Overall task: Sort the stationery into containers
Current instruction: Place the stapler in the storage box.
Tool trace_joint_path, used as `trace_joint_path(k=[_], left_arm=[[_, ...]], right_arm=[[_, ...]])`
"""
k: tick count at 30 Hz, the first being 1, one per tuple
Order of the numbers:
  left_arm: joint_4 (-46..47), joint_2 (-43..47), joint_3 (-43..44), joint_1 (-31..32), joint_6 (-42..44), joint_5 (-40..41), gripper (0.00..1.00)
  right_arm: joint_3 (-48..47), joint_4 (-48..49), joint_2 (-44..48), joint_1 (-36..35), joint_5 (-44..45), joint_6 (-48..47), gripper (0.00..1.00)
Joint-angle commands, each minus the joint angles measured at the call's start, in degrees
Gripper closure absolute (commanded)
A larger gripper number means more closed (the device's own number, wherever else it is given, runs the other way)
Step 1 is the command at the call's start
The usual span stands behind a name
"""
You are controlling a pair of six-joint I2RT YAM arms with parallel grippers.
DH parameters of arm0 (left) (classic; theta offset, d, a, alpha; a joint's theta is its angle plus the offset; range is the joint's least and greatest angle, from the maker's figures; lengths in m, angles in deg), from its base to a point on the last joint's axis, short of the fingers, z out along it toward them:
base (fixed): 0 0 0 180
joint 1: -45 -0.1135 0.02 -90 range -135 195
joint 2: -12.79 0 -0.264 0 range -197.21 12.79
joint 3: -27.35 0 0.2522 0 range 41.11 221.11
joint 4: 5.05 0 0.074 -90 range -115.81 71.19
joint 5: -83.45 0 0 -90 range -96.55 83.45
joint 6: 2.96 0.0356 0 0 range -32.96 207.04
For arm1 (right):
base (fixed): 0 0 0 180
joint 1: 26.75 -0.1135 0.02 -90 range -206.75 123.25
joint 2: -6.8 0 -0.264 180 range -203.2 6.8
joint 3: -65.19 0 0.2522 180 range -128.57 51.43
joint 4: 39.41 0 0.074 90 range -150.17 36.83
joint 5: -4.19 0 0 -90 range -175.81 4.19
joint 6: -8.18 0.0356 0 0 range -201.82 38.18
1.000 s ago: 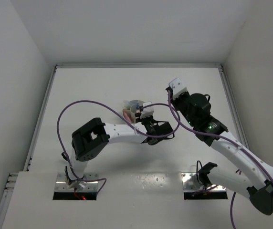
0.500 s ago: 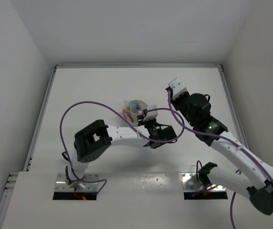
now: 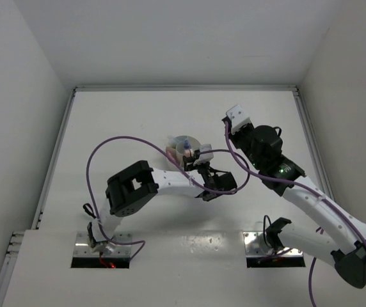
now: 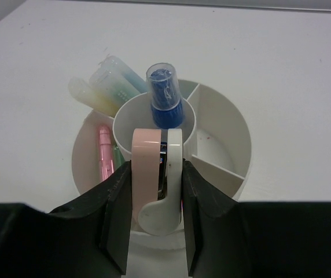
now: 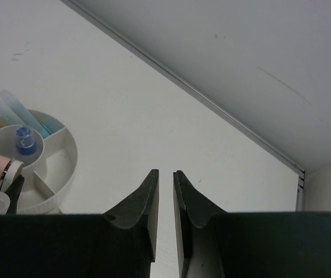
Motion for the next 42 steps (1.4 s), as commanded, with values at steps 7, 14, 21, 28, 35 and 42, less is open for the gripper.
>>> trace_joint_path(k=[7, 14, 21, 28, 35, 42], left_arm=[[-2.9, -4.2, 1.6, 0.4, -3.1, 14.4, 0.99], [-38.5, -11.1, 10.1, -0.1, -35.5, 14.9, 1.00], [-38.7, -11.2, 11.9, -0.2, -35.7, 14.9, 0.82], [-38.7, -8.7, 10.5, -0.2, -35.7, 14.9, 0.42], [-38.7, -6.8, 11.2, 0.5, -33.0, 14.9, 0.39], [-38.7, -3.0, 14.1, 5.4, -28.4, 14.9, 0.35]], right_arm=[[0.2, 2.0, 0.9, 0.3, -0.2, -0.2, 0.84], [0.2, 2.0, 0.4, 0.3, -0.7, -0.2, 0.84], [0.2, 2.0, -0.2, 0.3, -0.7, -0.2, 0.84], [0.2, 2.0, -0.7, 0.3, -0.7, -0.2, 0.84], [0.2, 2.0, -0.7, 0.3, -0.7, -0.2, 0.84], [0.2, 2.0, -0.7, 0.3, -0.7, -0.2, 0.84]])
